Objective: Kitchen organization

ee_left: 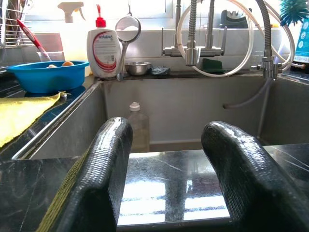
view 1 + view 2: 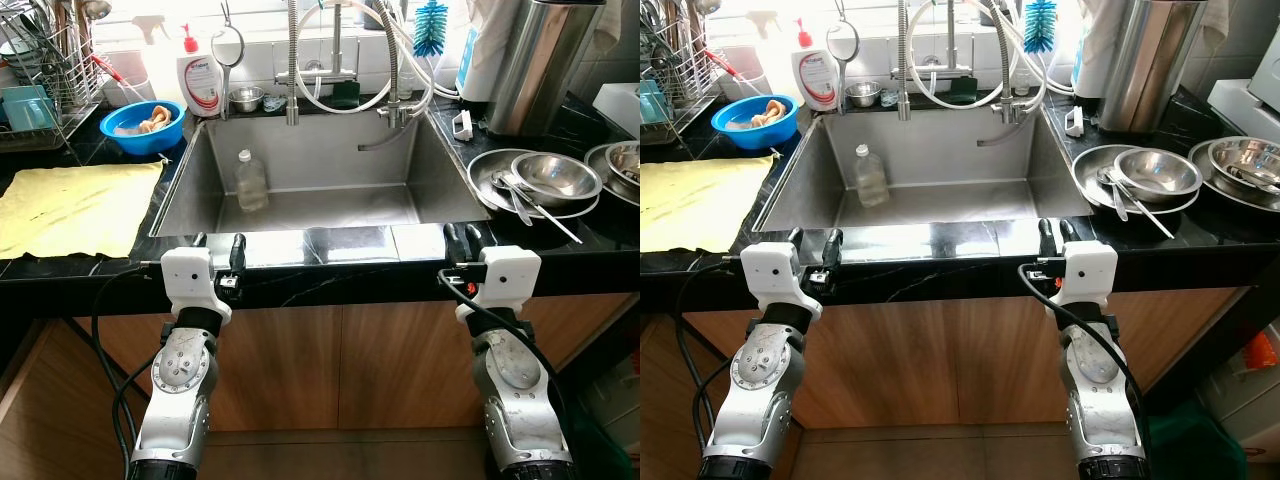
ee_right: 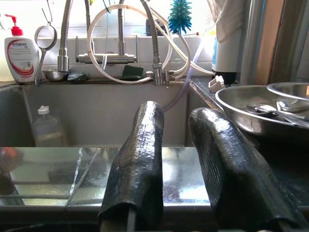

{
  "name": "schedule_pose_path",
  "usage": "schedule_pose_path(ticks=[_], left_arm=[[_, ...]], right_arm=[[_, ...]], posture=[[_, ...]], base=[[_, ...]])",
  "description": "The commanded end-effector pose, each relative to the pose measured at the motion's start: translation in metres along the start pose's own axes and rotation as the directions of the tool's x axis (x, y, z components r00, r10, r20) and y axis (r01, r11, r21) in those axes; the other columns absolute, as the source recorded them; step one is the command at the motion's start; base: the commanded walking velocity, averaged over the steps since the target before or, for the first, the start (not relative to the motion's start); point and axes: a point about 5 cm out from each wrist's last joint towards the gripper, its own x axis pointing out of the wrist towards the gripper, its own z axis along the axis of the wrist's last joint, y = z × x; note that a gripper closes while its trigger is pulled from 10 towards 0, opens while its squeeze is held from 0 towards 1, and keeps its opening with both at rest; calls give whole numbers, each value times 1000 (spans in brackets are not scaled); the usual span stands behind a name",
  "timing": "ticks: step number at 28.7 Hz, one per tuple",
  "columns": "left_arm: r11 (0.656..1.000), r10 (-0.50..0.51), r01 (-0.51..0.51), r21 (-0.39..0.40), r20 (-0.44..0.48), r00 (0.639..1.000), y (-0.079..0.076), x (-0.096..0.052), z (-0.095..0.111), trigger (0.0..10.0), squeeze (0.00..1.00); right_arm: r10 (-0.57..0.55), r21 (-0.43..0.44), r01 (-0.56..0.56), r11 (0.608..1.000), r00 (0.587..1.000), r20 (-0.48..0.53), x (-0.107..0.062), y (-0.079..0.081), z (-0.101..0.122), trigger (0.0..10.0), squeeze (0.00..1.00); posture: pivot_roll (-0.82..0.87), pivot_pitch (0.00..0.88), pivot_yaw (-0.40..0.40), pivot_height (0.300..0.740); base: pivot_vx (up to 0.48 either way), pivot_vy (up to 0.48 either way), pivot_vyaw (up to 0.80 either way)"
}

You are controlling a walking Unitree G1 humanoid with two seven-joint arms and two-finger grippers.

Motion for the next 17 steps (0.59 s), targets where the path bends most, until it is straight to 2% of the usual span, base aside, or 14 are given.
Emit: schedule_pose_path(ticks=[1,5,9,14,15,17], left_arm=[[1000,-5,5,9,19,1000,1,1,4,10000,0],[1000,-7,7,9,17,1000,1,1,4,10000,0],[1000,-8,8,9,15,1000,1,1,4,10000,0],[1000,-7,7,8,14,1000,1,1,3,10000,0],[1000,-7,7,8,14,1000,1,1,3,10000,0],[1000,-6,6,8,14,1000,1,1,3,10000,0]], right_arm=[[-4,0,4,1000,999,32,1,-1,9,10000,0],[-51,-10,51,999,998,40,-2,-9,11,10000,0],[-182,3,182,983,983,26,-4,-28,11,10000,0],[-235,43,235,971,972,4,-3,-34,9,10000,0],[-247,69,247,967,969,-6,-2,-35,8,10000,1000],[-256,81,256,963,967,-17,-2,-36,7,10000,1000]], posture=[[-136,0,74,740],[-141,0,78,740],[-142,0,79,740],[-142,0,78,740],[-142,0,77,740],[-142,0,77,740]], base=[[0,0,0],[0,0,0],[0,0,0],[0,0,0],[0,0,0],[0,0,0]])
